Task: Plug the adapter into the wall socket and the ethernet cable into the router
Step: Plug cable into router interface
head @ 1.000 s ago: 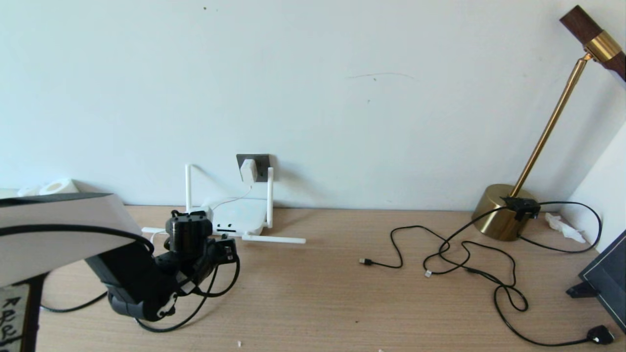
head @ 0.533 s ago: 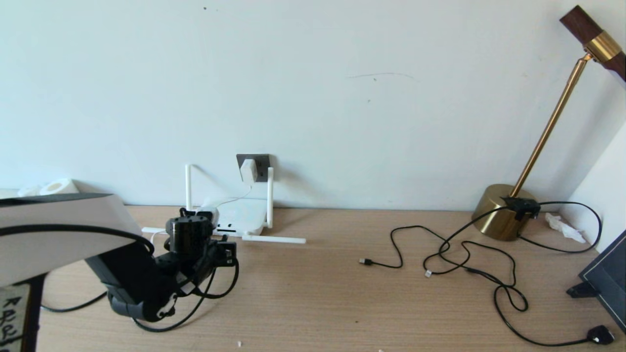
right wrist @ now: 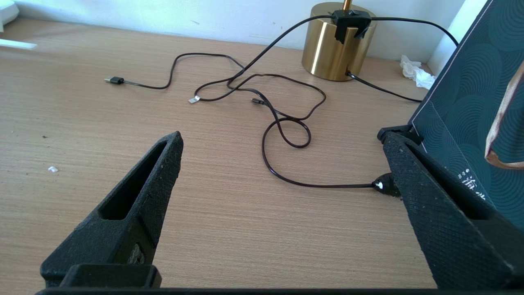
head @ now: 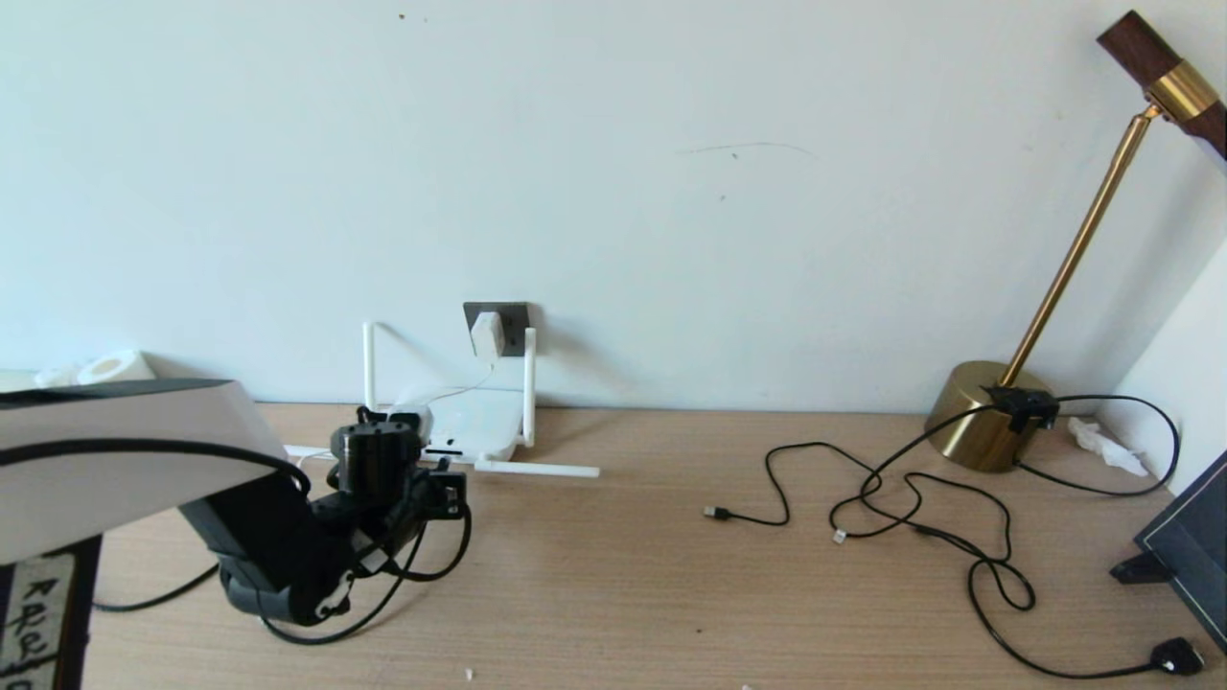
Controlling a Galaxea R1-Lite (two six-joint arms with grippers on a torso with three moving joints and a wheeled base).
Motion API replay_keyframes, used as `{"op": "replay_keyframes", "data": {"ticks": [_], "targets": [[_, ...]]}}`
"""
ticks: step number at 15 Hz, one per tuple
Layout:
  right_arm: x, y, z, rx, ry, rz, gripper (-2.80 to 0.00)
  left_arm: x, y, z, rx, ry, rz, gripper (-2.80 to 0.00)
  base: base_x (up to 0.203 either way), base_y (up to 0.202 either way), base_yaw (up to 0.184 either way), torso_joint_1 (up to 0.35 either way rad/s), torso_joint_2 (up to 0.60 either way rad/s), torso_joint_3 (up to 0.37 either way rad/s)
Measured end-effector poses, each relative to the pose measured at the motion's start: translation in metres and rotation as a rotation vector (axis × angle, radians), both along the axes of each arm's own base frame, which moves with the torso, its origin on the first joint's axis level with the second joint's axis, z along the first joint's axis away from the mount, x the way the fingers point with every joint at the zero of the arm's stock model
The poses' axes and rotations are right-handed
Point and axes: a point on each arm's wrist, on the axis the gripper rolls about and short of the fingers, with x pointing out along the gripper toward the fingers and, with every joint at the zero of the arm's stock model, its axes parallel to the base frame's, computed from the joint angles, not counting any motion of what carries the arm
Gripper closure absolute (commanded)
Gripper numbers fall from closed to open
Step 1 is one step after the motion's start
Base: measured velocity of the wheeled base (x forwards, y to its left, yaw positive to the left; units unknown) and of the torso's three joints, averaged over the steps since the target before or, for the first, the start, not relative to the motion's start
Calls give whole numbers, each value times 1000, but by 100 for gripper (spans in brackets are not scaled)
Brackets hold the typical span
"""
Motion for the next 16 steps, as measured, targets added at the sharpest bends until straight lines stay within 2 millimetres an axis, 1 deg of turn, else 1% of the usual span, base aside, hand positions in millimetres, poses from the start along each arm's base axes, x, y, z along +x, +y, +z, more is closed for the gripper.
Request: {"op": "replay_keyframes", "data": {"ticks": [6, 16], "targets": [[0, 0, 0, 0, 0, 0, -280, 6, -1, -1, -3, -12, 0, 0, 0, 0, 0, 0, 0, 0], [0, 0, 0, 0, 0, 0, -280, 10, -2, 1, 1, -22, -1, 0, 0, 0, 0, 0, 0, 0]]}}
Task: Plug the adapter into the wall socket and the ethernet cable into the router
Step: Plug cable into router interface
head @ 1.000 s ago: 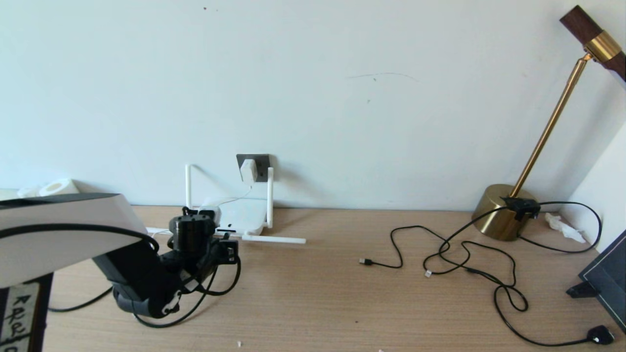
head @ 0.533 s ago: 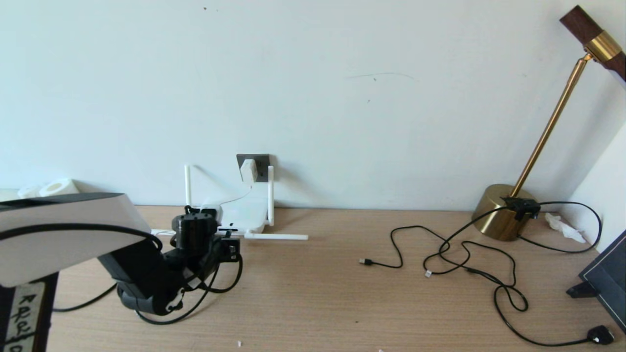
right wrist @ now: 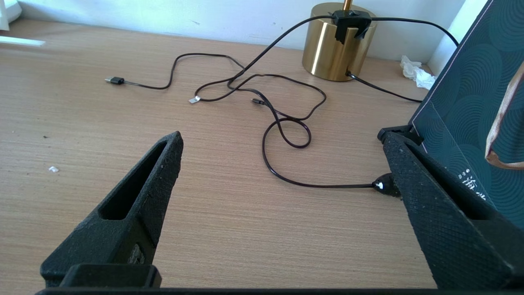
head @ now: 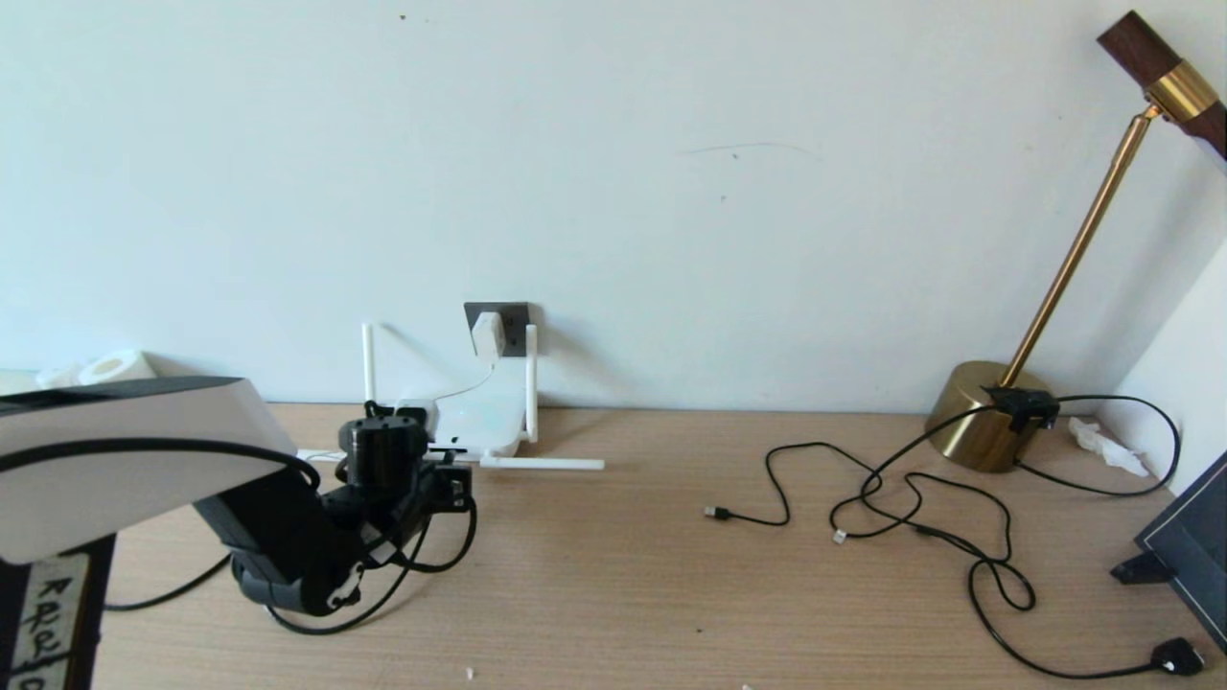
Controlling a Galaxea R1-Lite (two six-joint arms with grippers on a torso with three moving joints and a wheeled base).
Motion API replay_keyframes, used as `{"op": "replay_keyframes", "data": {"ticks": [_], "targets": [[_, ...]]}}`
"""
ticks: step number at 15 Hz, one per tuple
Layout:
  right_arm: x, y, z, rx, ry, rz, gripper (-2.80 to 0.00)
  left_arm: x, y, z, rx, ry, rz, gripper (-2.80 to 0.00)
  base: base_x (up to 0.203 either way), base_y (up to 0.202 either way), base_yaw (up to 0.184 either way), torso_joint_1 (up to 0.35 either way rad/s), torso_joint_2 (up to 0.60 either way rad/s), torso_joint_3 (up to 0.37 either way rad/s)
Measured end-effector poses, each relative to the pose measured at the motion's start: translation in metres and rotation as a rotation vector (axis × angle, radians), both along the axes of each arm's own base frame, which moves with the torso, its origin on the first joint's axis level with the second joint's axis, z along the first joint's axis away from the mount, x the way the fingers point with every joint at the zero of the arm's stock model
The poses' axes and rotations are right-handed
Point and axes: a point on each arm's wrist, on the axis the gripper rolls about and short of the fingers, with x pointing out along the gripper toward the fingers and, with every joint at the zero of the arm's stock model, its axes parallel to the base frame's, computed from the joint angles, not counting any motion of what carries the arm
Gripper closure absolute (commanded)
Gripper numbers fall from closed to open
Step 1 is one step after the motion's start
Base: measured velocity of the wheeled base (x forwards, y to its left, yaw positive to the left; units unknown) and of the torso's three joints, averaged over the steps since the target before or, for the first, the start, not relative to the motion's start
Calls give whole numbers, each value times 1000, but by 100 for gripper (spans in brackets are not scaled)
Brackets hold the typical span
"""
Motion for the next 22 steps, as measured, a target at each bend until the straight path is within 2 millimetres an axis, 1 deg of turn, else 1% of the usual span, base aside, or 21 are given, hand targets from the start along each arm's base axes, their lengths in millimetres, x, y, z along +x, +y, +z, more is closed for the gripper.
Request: {"op": "replay_keyframes", "data": {"ticks": [6, 22], "targets": [[0, 0, 0, 0, 0, 0, -280, 2, 0, 2, 1, -10, 0, 0, 0, 0, 0, 0, 0, 0], [0, 0, 0, 0, 0, 0, -280, -9, -1, -6, 9, 32, -8, 0, 0, 0, 0, 0, 0, 0]]}}
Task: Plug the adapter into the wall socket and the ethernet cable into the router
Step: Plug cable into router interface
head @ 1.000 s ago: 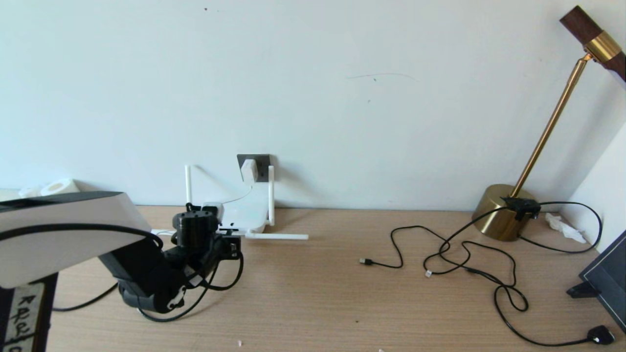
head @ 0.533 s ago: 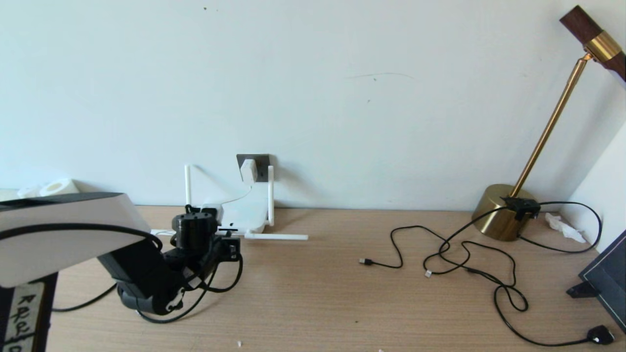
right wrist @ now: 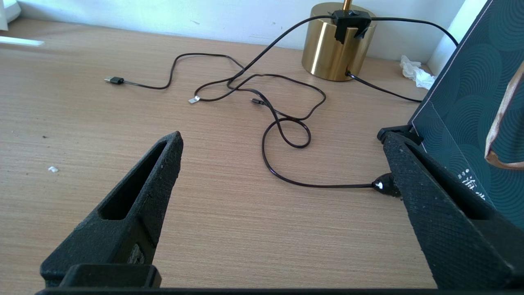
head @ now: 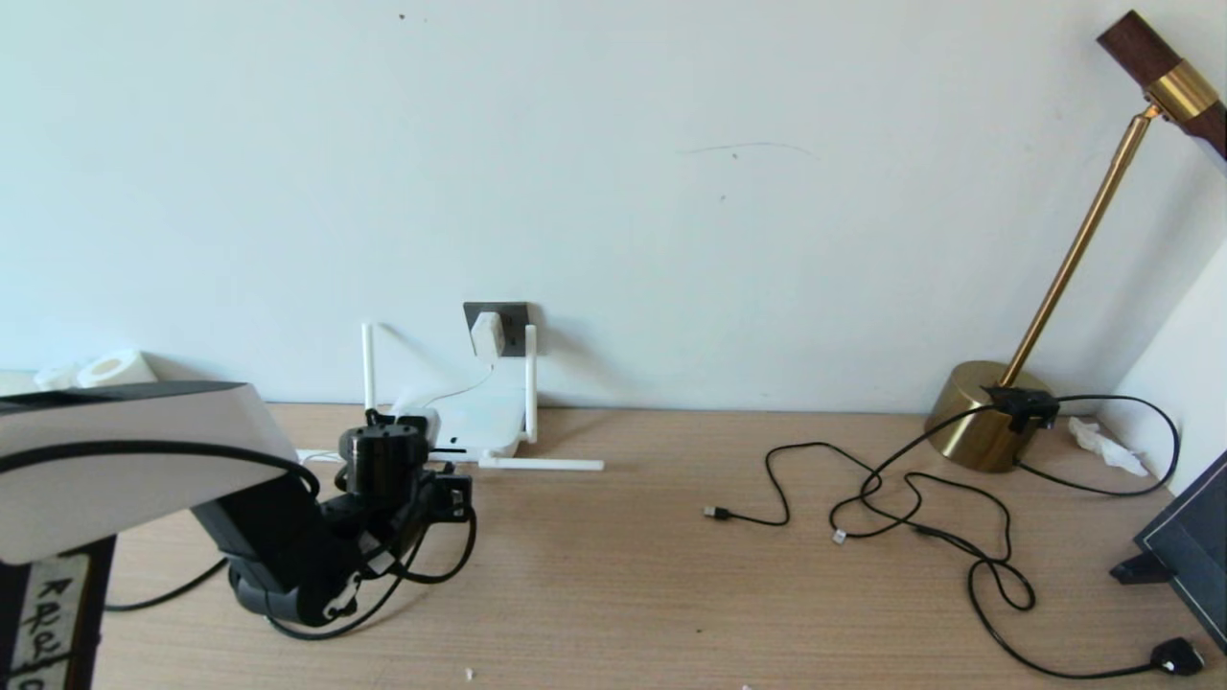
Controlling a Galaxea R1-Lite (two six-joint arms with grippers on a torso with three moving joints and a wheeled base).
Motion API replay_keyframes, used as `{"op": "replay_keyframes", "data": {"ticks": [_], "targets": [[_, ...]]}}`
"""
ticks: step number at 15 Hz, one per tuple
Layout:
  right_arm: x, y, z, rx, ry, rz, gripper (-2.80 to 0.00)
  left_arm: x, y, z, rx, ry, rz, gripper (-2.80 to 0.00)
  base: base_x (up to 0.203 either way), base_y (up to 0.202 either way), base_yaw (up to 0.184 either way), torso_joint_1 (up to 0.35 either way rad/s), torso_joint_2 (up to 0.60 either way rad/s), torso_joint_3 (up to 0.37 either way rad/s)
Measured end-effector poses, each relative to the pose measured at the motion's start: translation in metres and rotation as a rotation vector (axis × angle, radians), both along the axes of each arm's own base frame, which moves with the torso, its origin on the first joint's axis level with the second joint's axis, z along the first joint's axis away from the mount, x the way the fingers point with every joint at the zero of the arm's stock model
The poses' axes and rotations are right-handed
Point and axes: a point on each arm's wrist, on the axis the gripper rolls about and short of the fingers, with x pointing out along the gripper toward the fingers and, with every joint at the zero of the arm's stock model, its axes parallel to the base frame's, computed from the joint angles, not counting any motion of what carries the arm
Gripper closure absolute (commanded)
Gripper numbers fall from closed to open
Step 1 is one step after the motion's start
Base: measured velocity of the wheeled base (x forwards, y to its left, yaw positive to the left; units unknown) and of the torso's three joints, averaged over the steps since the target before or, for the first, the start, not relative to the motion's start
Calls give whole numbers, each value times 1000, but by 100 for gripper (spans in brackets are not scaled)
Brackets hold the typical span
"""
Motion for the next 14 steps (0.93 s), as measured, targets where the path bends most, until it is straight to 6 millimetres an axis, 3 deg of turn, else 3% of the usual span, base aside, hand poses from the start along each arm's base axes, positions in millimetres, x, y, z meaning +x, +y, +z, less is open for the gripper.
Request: {"op": "replay_keyframes", "data": {"ticks": [14], "targets": [[0, 0, 0, 0, 1, 0, -280, 1, -6, 3, -3, -14, -12, 0, 0, 0, 0, 0, 0, 0]]}}
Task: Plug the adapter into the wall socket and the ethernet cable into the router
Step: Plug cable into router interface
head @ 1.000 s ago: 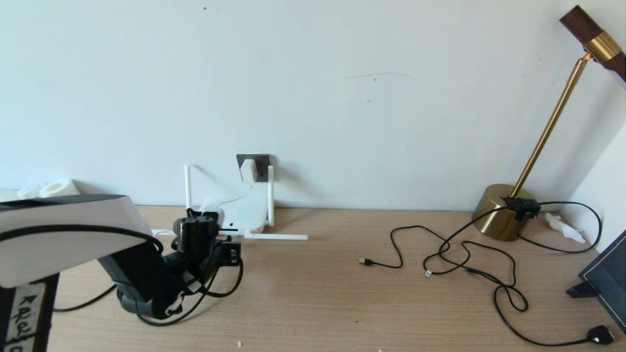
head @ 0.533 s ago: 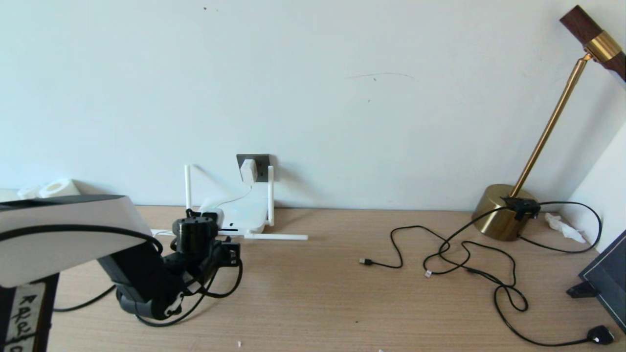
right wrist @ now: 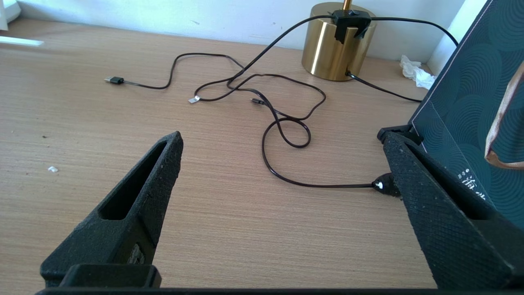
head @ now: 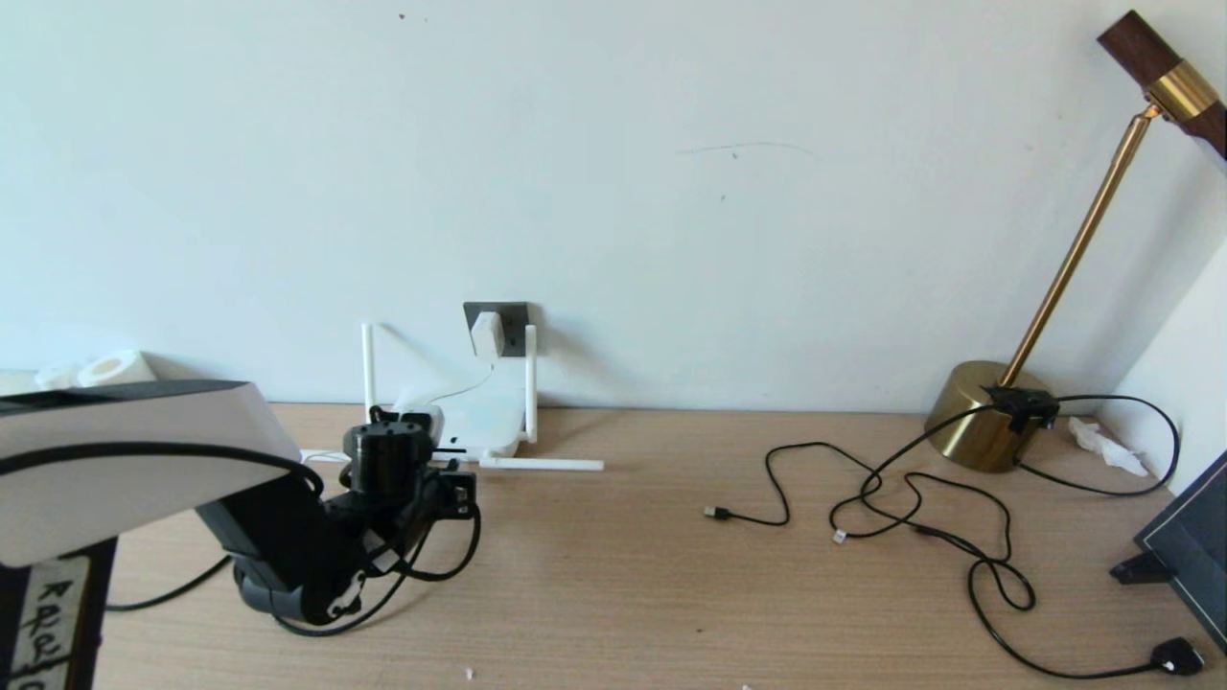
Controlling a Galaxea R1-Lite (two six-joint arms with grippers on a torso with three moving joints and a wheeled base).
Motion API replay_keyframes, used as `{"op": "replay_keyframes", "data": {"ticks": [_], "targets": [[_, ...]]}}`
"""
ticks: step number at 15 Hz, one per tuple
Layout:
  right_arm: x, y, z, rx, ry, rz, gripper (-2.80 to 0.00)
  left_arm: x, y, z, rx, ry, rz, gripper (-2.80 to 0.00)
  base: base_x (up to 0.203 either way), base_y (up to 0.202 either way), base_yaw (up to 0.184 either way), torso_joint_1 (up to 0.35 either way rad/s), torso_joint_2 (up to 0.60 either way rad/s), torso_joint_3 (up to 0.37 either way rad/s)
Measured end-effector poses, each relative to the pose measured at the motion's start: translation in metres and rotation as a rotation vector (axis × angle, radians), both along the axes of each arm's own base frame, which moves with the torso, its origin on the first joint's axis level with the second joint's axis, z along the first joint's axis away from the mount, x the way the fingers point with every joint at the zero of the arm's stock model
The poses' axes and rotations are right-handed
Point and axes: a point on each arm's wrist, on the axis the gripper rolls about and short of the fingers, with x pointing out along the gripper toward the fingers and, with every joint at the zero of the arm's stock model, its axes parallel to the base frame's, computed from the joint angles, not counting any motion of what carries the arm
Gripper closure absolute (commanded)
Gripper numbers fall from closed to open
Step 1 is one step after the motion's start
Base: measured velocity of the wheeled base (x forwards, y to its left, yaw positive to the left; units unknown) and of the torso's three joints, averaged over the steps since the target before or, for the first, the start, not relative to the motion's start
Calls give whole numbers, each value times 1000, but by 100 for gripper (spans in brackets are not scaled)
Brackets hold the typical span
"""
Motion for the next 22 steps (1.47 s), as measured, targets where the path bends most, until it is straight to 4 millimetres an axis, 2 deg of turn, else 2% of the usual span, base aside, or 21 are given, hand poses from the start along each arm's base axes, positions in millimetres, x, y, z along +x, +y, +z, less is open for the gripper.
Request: {"op": "replay_keyframes", "data": {"ticks": [8, 22], "targets": [[0, 0, 0, 0, 0, 0, -280, 6, -2, 3, -7, -21, 3, 0, 0, 0, 0, 0, 0, 0], [0, 0, 0, -1, 0, 0, -280, 9, 3, -5, -11, -13, 18, 0, 0, 0, 0, 0, 0, 0]]}}
